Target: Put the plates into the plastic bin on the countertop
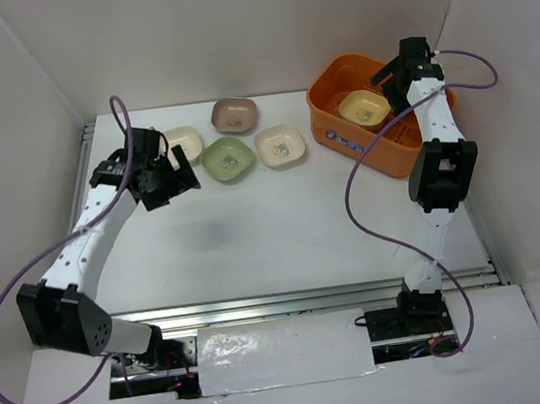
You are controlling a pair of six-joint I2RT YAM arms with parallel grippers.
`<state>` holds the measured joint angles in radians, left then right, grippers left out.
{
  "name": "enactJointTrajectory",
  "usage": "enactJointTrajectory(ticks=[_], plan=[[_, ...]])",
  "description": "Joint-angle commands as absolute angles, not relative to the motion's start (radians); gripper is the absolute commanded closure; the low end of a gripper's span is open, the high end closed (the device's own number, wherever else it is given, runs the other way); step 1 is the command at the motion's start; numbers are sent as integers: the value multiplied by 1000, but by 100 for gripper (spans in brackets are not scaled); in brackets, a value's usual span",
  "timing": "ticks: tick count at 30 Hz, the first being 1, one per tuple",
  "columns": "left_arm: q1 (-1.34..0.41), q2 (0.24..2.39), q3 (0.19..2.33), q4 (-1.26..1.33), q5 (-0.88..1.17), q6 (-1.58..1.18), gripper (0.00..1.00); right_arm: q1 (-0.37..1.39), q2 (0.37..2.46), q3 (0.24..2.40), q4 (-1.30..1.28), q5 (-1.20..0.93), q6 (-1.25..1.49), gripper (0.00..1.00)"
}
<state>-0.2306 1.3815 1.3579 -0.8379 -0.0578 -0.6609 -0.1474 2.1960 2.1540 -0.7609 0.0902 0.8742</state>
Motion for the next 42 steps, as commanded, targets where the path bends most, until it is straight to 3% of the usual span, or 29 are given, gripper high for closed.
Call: enactJointTrajectory(ticks=[1, 4, 7, 11, 16, 19, 22, 23, 26, 30, 32, 38, 42], plan=[[-209, 1478, 1407, -654, -25, -736, 1, -146, 2083, 2264, -768, 84, 882, 0], [-196, 1557, 1378, -514, -8, -793, 1, -150, 2011, 2316, -784, 23, 876, 0], [-176, 1653, 1342, -320, -8, -877, 1, -118, 1860, 2232, -744, -63, 839, 0], [-178, 1807, 1385, -175, -9, -985, 1, -46, 1612, 1845, -581, -219, 810, 0], [-204, 1997, 1495, -161, -37, -1064, 1, 29, 1365, 1544, -454, -350, 824, 0], [-227, 2100, 1633, -306, -121, -1088, 5, 40, 1292, 1499, -468, -353, 822, 0], [-252, 2190, 1764, -482, -213, -1121, 22, 41, 1252, 1509, -498, -344, 815, 0], [-256, 2209, 1826, -532, -231, -1132, 38, 38, 1244, 1517, -511, -333, 808, 0], [-278, 2238, 1861, -652, -284, -1167, 71, 37, 1232, 1551, -535, -301, 796, 0], [-281, 2178, 1772, -643, -299, -1149, 85, 32, 1265, 1566, -538, -314, 799, 0], [-279, 2143, 1720, -608, -295, -1115, 100, 32, 1284, 1565, -537, -325, 805, 0], [-297, 2034, 1667, -626, -290, -1062, 100, 55, 1330, 1560, -503, -357, 796, 0], [-347, 1870, 1628, -637, -364, -999, 100, 147, 1459, 1672, -598, -293, 717, 0]])
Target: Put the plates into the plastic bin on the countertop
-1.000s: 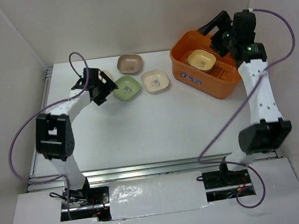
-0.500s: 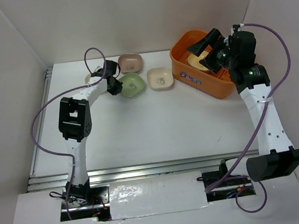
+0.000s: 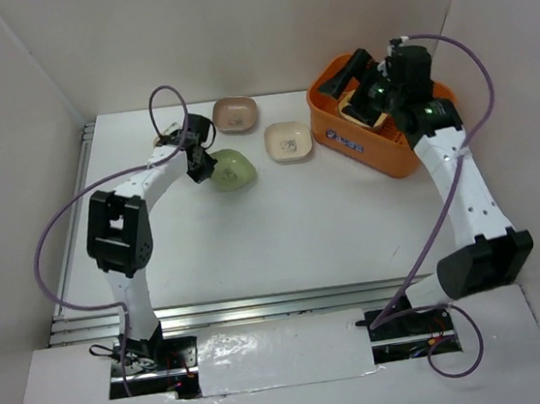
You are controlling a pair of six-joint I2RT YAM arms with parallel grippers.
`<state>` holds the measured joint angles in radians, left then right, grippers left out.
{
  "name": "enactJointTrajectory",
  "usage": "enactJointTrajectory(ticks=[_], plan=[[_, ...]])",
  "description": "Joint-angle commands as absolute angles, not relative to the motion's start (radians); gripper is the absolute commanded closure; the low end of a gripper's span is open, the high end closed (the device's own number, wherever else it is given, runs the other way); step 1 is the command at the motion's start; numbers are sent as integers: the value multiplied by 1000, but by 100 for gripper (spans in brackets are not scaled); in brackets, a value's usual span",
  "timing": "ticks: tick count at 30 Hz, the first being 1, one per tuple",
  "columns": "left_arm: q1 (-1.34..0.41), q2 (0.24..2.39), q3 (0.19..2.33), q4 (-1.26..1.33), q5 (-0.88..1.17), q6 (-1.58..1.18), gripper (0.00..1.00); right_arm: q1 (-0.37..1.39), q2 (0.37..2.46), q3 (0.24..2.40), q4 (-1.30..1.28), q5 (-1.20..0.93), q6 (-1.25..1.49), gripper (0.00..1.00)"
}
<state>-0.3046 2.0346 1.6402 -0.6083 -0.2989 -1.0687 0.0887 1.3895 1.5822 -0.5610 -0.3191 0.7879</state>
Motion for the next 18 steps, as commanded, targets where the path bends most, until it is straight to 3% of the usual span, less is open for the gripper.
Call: enactJointTrajectory(ticks=[1, 9, 18], plan=[[-351, 1837, 1585, -624, -359, -988, 100, 185, 1495, 1678, -613, -267, 710, 0], [-364, 1620, 1393, -600, -331, -940, 100, 278, 1574, 1669, -578, -253, 718, 0], [-400, 1487, 1437, -640, -233, -893, 100, 400, 1782, 1822, -692, -278, 601, 0]])
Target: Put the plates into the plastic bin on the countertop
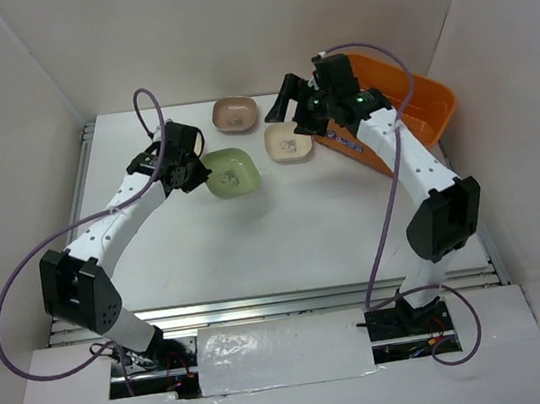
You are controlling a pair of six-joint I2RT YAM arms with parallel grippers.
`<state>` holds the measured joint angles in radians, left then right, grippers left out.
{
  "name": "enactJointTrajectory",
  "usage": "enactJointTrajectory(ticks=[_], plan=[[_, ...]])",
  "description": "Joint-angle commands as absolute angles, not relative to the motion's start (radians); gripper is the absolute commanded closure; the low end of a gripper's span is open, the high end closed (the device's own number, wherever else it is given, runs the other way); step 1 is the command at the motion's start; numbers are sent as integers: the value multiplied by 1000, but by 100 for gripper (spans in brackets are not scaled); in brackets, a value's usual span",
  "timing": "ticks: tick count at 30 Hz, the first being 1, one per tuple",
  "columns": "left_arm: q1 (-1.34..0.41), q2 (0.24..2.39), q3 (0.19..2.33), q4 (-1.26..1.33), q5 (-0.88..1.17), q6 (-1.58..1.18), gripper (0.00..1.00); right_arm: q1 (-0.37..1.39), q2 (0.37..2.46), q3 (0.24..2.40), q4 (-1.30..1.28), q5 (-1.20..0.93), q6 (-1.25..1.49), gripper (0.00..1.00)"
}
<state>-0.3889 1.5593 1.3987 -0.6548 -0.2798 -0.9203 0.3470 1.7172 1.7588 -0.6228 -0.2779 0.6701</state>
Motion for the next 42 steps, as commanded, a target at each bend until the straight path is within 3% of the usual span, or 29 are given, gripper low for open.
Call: enactJointTrajectory(ticks=[1, 7, 11, 13, 14, 15, 16, 17, 18, 24, 28, 31, 36, 42], plan=[[-405, 1476, 1439, -647, -226, -890, 100, 413, 1792, 1812, -698, -262, 588, 0], [-417, 1451, 1456, -660, -140, -894, 100, 477, 1824, 1727, -627, -265, 578, 3], [-431, 1437, 1453, -632, -120, -896, 100, 508, 1861, 1714, -631, -281, 568, 14], [-433, 1437, 1453, -630, -111, -899, 100, 518, 1865, 1697, -621, -278, 569, 40], [-433, 1439, 1462, -635, -112, -897, 100, 520, 1861, 1691, -621, -261, 577, 83], [-433, 1437, 1471, -643, -113, -899, 100, 522, 1850, 1686, -623, -236, 586, 100], [-433, 1437, 1495, -649, -129, -900, 93, 520, 1841, 1675, -626, -215, 591, 100], [-433, 1436, 1511, -663, -152, -907, 67, 520, 1827, 1674, -627, -193, 595, 100], [-433, 1424, 1531, -690, -167, -910, 1, 514, 1807, 1678, -650, -139, 612, 100], [-348, 1338, 1808, -876, -391, -882, 1, 315, 1668, 1690, -698, -71, 655, 100], [-278, 1267, 1789, -877, -436, -835, 1, 103, 1656, 1827, -776, -54, 658, 100], [-224, 1232, 1686, -851, -373, -804, 1, -79, 1750, 1968, -851, -69, 658, 100], [-149, 1216, 1550, -776, -165, -750, 1, -176, 1936, 2167, -896, -37, 673, 100], [-20, 1356, 1650, -799, 118, -625, 1, -224, 2117, 2256, -876, -91, 712, 98]])
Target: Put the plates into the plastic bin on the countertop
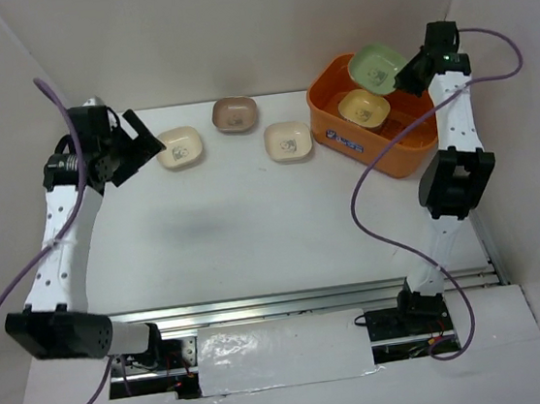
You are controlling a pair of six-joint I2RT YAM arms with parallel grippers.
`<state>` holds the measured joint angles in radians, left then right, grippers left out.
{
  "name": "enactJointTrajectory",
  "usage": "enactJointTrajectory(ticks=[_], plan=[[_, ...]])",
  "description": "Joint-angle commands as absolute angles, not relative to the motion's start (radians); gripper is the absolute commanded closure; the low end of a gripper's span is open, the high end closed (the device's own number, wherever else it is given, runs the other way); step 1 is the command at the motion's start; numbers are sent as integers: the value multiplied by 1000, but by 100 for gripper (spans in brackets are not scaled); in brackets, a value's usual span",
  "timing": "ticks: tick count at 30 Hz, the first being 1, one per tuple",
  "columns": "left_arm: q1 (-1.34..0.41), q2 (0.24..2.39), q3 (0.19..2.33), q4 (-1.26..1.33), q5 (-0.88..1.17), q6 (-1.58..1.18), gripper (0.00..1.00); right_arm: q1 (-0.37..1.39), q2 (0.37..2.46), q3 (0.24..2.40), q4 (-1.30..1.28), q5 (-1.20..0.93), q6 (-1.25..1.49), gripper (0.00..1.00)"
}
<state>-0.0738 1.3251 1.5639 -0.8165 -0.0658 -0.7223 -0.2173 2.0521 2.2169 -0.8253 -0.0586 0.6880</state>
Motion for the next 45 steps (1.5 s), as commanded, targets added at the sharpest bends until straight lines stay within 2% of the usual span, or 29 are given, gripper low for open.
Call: enactJointTrajectory(ticks=[1, 5, 8, 10, 11, 12, 13, 18, 22, 25, 26, 28, 29, 30, 32, 36, 39, 40, 42, 43, 45], plan=[[-3, 1408, 1678, -839, 139, -612, 1, -224, 2128, 2255, -856, -74, 713, 100], [75, 1476, 1761, -888, 195, -569, 1, -233, 2190, 2243, -798, -83, 704, 100], [103, 1480, 1740, -879, 207, -560, 1, -232, 2233, 2258, -795, -81, 699, 100], [120, 1482, 1712, -862, 204, -561, 1, -233, 2243, 2241, -773, -90, 699, 94], [124, 1494, 1704, -858, 198, -566, 1, -233, 2241, 2235, -761, -97, 696, 58], [139, 1502, 1695, -851, 195, -569, 1, -232, 2241, 2230, -750, -100, 696, 34], [147, 1512, 1694, -839, 189, -581, 1, -230, 2237, 2236, -753, -95, 693, 1], [202, 1595, 1593, -637, 198, -643, 1, -221, 2158, 2321, -729, -136, 695, 0], [225, 1710, 1497, -335, 244, -718, 1, -196, 1960, 2317, -727, -184, 722, 0], [210, 1851, 1505, -172, 302, -745, 1, -134, 1739, 2091, -610, -267, 719, 0], [207, 1893, 1522, -113, 317, -750, 1, -120, 1685, 1934, -573, -331, 732, 0], [199, 1980, 1548, -80, 318, -753, 1, -110, 1528, 1748, -350, -475, 814, 0], [198, 2003, 1557, -65, 308, -758, 1, -112, 1481, 1559, -262, -538, 859, 0], [198, 2022, 1563, -17, 308, -758, 1, -109, 1394, 1475, -168, -645, 935, 0], [195, 2081, 1591, -9, 278, -756, 1, -91, 1338, 1364, -83, -684, 959, 0], [164, 2187, 1664, -70, 203, -710, 3, -41, 1253, 1365, -187, -657, 873, 0], [115, 2264, 1813, -217, 69, -657, 14, -34, 1233, 1374, -230, -658, 859, 0], [88, 2311, 1850, -317, 25, -654, 32, -34, 1230, 1384, -256, -650, 856, 0], [66, 2364, 1936, -389, -79, -635, 53, -34, 1213, 1390, -285, -637, 838, 0], [48, 2373, 1954, -422, -119, -635, 68, -32, 1213, 1405, -322, -618, 828, 0], [32, 2391, 1980, -485, -193, -629, 85, -28, 1218, 1420, -366, -603, 796, 0]])
